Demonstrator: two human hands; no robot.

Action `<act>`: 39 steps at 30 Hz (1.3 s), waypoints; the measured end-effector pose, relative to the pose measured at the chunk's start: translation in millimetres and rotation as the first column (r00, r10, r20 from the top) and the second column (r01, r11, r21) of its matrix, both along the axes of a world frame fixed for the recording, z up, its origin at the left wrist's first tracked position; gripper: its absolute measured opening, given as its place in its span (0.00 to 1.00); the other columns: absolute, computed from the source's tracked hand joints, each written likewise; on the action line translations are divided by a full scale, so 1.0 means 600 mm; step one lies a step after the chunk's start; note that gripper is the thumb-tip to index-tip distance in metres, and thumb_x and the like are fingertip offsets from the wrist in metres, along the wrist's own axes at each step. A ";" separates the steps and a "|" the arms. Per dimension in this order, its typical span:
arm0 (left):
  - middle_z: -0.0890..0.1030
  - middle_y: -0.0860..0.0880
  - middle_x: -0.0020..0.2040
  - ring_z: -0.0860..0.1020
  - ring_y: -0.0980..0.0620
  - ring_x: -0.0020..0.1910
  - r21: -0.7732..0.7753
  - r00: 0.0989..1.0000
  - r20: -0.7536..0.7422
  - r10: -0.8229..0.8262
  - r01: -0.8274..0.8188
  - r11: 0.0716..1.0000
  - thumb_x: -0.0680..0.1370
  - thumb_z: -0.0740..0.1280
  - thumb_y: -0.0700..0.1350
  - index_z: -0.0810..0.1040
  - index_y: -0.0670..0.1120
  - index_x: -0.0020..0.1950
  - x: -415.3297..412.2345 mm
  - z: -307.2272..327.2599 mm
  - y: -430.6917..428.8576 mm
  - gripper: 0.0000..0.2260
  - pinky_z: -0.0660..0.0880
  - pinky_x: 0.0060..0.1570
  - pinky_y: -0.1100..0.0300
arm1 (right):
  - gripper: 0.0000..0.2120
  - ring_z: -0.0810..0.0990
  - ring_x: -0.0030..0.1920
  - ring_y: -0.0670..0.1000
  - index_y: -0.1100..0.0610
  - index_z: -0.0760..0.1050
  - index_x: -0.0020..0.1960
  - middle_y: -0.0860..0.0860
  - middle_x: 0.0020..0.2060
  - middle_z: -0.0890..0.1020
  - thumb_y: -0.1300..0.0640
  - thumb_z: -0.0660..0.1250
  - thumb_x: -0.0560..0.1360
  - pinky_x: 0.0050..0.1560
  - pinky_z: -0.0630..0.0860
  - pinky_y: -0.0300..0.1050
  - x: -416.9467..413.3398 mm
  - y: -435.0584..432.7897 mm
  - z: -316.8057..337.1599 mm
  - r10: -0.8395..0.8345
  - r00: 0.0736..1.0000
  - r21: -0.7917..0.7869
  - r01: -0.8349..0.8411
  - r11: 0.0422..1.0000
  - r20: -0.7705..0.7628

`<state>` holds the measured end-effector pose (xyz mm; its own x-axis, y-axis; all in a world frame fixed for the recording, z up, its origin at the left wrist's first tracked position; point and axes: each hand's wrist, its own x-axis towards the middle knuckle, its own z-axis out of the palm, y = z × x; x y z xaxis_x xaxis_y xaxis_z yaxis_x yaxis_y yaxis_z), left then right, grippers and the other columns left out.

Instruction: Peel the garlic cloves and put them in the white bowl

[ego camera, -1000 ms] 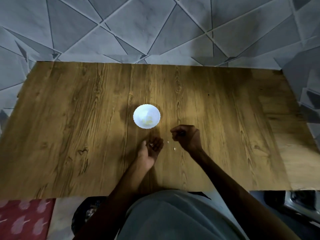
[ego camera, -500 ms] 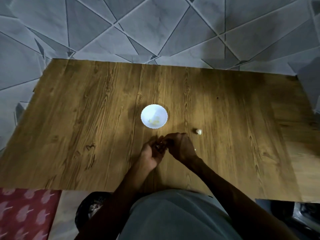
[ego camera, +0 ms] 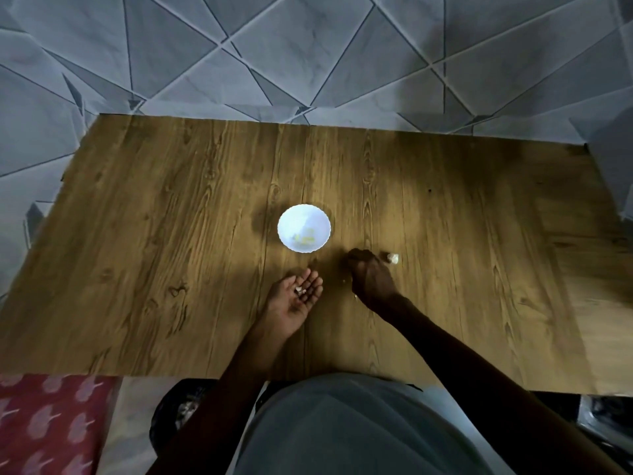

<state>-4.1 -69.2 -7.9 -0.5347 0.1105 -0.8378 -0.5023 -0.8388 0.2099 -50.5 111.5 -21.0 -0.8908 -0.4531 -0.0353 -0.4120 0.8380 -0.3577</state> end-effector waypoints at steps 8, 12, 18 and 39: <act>0.84 0.42 0.38 0.78 0.45 0.49 0.022 1.000 -0.021 -0.014 0.015 1.000 0.84 0.52 0.44 0.77 0.38 0.48 0.015 -0.008 -0.002 0.16 0.75 0.52 0.53 | 0.19 0.80 0.56 0.60 0.65 0.79 0.59 0.60 0.58 0.80 0.63 0.53 0.77 0.44 0.83 0.54 0.097 0.050 -0.008 0.225 0.974 -0.013 -0.225 0.974 -0.018; 0.84 0.42 0.37 0.79 0.46 0.48 0.011 0.999 -0.015 -0.038 0.038 0.999 0.84 0.52 0.44 0.77 0.39 0.48 0.022 -0.009 -0.003 0.17 0.76 0.50 0.54 | 0.16 0.80 0.59 0.55 0.62 0.79 0.61 0.57 0.59 0.80 0.70 0.66 0.74 0.56 0.80 0.46 0.069 0.061 -0.008 0.085 0.995 -0.086 -0.081 0.993 0.051; 0.85 0.43 0.38 0.81 0.47 0.45 0.016 0.999 -0.010 -0.044 0.044 0.999 0.84 0.52 0.44 0.78 0.39 0.48 0.026 -0.010 -0.002 0.17 0.79 0.45 0.55 | 0.13 0.79 0.57 0.58 0.60 0.81 0.57 0.57 0.58 0.80 0.69 0.67 0.74 0.52 0.81 0.53 0.064 0.061 -0.014 0.148 0.989 -0.055 -0.146 0.988 0.024; 0.81 0.42 0.48 0.79 0.46 0.48 -0.042 1.000 0.002 -0.024 0.024 0.999 0.84 0.53 0.44 0.78 0.39 0.49 0.020 0.006 0.015 0.15 0.75 0.55 0.53 | 0.10 0.80 0.39 0.55 0.60 0.79 0.42 0.54 0.38 0.80 0.71 0.68 0.64 0.37 0.77 0.48 0.079 0.001 -0.001 -0.016 0.999 -0.263 0.005 0.965 -0.039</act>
<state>7.8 -60.2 -4.6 -0.5313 0.0880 -0.8426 -0.5226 -0.8168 0.2443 -3.1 112.2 -21.5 -0.8939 -0.4319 0.1198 -0.4221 0.7213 -0.5491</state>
